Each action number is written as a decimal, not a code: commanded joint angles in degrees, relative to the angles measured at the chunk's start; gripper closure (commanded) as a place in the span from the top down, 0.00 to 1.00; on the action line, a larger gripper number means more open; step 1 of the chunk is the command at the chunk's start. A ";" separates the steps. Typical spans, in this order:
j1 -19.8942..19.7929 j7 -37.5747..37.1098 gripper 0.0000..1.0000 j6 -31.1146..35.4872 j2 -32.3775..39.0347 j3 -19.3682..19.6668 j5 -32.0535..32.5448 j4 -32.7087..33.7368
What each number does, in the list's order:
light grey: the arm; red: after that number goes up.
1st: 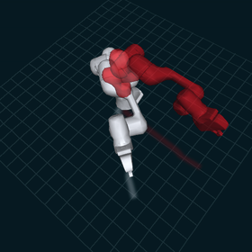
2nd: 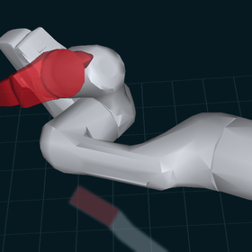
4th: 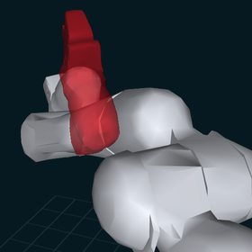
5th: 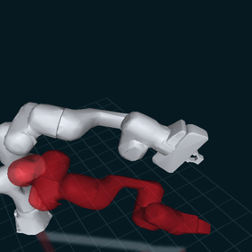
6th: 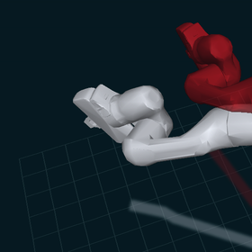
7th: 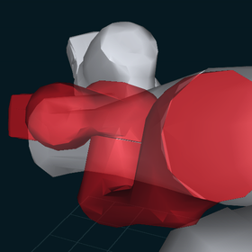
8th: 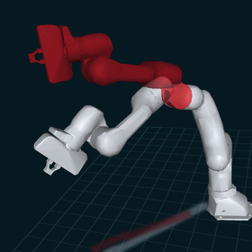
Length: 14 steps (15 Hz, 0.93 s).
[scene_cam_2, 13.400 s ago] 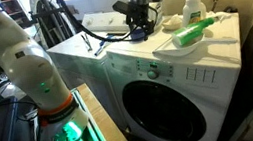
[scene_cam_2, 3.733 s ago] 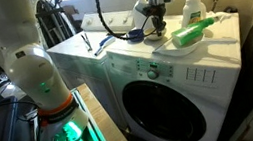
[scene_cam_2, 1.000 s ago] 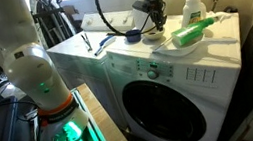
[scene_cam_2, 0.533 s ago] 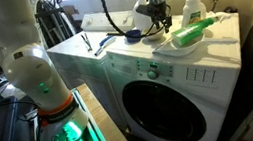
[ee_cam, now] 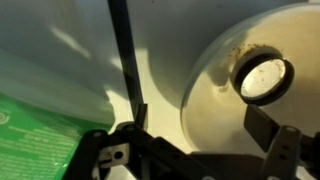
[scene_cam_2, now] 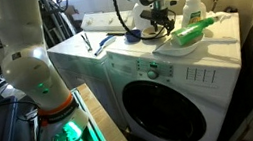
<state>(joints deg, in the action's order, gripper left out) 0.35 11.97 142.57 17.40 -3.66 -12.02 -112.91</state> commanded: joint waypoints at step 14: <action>-3.26 5.08 0.03 -5.71 3.10 -2.86 -2.41 5.41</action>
<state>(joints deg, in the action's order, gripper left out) -1.93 15.42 139.09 20.28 -6.01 -13.63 -107.99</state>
